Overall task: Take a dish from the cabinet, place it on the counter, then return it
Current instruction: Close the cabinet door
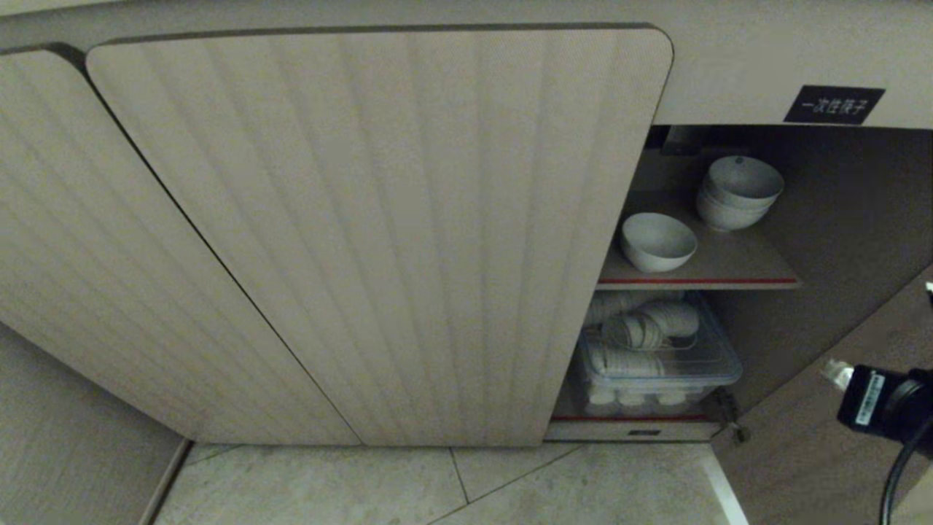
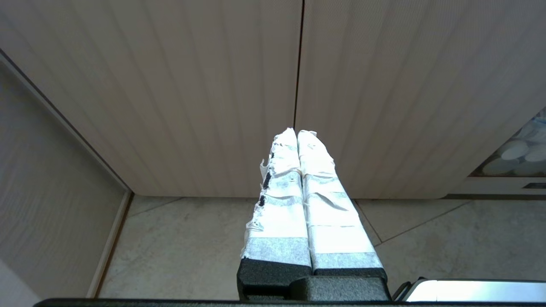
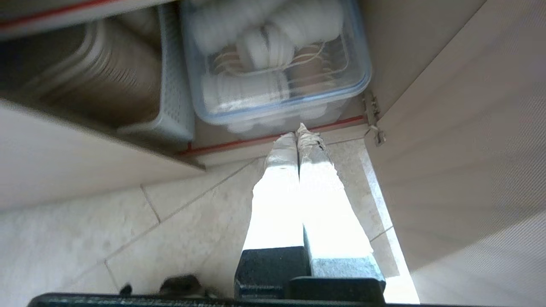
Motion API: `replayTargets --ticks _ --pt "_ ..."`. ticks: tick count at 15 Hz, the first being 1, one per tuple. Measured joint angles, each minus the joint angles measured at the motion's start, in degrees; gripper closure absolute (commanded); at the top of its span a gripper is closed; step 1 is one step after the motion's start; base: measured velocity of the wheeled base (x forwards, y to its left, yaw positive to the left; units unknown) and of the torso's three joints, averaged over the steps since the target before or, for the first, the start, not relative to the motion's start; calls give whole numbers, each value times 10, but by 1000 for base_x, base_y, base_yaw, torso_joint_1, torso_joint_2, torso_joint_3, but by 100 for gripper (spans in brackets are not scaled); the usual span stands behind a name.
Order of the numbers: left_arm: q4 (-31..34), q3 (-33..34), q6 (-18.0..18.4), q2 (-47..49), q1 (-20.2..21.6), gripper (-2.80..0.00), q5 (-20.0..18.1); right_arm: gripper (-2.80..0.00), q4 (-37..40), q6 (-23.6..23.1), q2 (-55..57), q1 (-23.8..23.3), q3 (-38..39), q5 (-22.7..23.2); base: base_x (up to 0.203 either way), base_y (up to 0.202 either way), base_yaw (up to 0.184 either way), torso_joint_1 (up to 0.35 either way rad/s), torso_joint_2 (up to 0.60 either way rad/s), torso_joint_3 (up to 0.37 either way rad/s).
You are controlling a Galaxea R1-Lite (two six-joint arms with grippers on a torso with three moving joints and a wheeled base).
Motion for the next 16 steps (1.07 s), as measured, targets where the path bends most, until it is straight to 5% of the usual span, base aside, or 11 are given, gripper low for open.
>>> replayTargets --ticks 11,16 --pt "0 0 0 0 0 0 0 0 -8 -83 -158 -57 167 95 0 0 0 0 0 0" --pt "0 0 0 0 0 0 0 0 -25 -87 -242 -90 225 137 0 0 0 0 0 0"
